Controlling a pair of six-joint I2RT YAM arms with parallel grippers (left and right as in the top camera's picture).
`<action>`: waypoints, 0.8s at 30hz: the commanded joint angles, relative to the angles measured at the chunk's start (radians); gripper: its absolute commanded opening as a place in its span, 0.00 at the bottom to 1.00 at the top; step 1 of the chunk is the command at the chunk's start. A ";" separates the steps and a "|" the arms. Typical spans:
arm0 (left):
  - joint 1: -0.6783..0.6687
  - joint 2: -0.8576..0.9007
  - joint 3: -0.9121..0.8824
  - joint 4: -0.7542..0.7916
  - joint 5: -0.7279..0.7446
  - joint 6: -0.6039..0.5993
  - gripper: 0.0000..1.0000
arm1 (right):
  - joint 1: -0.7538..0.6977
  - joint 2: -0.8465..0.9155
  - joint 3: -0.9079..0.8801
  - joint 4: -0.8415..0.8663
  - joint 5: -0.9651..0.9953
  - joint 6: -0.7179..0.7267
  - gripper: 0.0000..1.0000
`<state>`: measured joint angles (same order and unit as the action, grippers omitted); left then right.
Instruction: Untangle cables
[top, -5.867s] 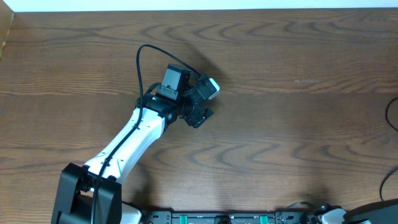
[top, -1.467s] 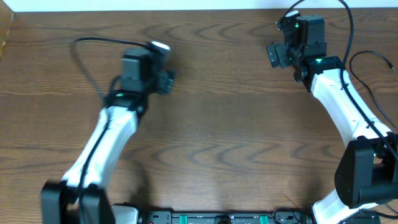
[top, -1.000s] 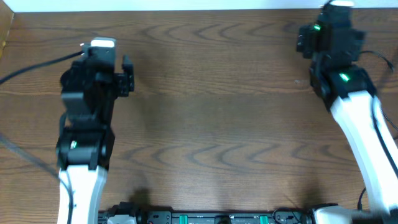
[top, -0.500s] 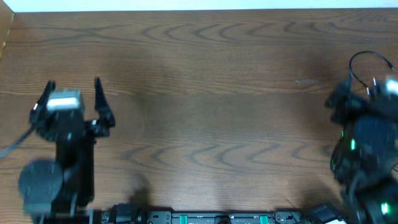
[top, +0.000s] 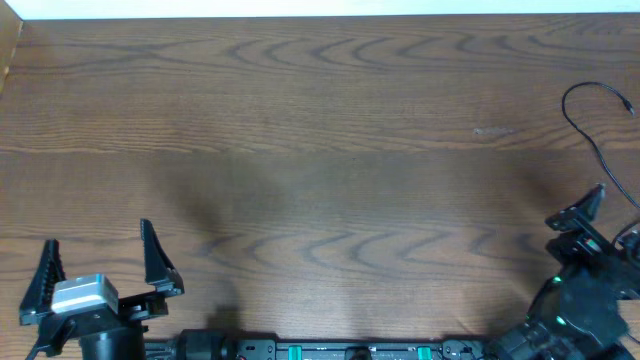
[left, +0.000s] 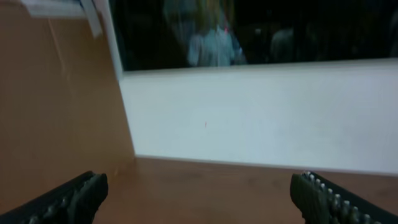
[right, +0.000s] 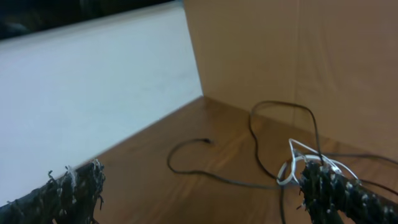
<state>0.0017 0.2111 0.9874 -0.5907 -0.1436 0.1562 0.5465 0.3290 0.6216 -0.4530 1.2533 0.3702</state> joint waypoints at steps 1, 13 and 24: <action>0.002 -0.004 -0.015 -0.047 -0.034 -0.040 0.99 | 0.007 0.041 -0.051 0.008 0.058 0.064 0.99; 0.002 -0.003 -0.040 -0.117 -0.033 -0.042 0.98 | -0.021 0.277 -0.100 0.190 -0.105 0.063 0.99; 0.002 -0.003 -0.040 -0.210 -0.033 -0.042 0.98 | -0.016 0.483 -0.100 0.348 -0.113 0.057 0.99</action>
<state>0.0017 0.2089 0.9504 -0.7990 -0.1638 0.1268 0.5243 0.8097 0.5209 -0.1593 1.1370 0.4175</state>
